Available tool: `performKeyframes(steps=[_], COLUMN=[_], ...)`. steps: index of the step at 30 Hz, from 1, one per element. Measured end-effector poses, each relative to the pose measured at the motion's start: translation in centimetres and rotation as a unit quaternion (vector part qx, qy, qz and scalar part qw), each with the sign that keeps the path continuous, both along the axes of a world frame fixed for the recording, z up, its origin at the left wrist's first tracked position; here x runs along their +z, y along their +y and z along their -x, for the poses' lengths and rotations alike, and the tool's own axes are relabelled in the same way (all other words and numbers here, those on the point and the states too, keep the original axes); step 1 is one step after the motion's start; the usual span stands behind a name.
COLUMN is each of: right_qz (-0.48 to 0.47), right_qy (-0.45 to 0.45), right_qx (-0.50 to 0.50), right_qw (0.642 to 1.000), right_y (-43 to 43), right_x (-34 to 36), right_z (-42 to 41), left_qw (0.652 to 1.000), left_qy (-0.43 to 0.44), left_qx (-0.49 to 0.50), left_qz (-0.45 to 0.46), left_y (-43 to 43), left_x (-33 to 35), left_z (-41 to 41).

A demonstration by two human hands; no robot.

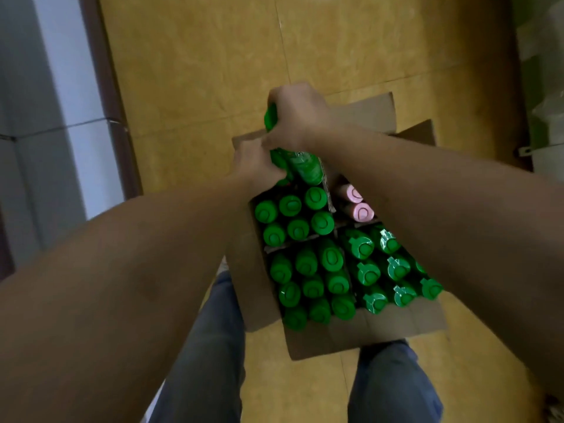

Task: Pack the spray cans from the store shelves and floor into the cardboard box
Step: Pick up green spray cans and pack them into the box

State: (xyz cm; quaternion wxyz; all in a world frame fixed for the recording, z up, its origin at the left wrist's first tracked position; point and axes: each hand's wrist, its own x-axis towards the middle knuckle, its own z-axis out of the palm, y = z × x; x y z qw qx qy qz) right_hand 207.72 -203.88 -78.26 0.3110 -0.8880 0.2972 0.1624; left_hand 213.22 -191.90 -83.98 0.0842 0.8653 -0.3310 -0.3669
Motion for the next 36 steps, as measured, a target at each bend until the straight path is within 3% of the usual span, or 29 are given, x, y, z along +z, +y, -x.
performKeyframes(steps=[13, 20, 29, 36], right_qz=[0.000, -0.048, -0.042, -0.053], right_qy=[0.071, 0.098, 0.080, 0.090], right_qx=[0.034, 0.005, -0.049, -0.064], right_qw=[0.997, 0.994, 0.995, 0.992], right_y=[0.6, 2.1, 3.8, 4.5], right_x=[1.8, -6.4, -16.5, -18.5], right_z=[-1.1, 2.2, 6.2, 7.2], left_qw=[0.999, 0.999, 1.000, 0.997], left_qy=[0.015, 0.028, 0.016, 0.050], left_qx=[-0.005, -0.033, -0.024, -0.032], left_qz=[-0.037, -0.016, -0.010, -0.043], left_y=[0.7, 0.6, 1.4, 2.2], left_x=[1.9, -2.6, -11.5, -11.2], left_z=[-1.5, 0.1, 1.9, 2.5])
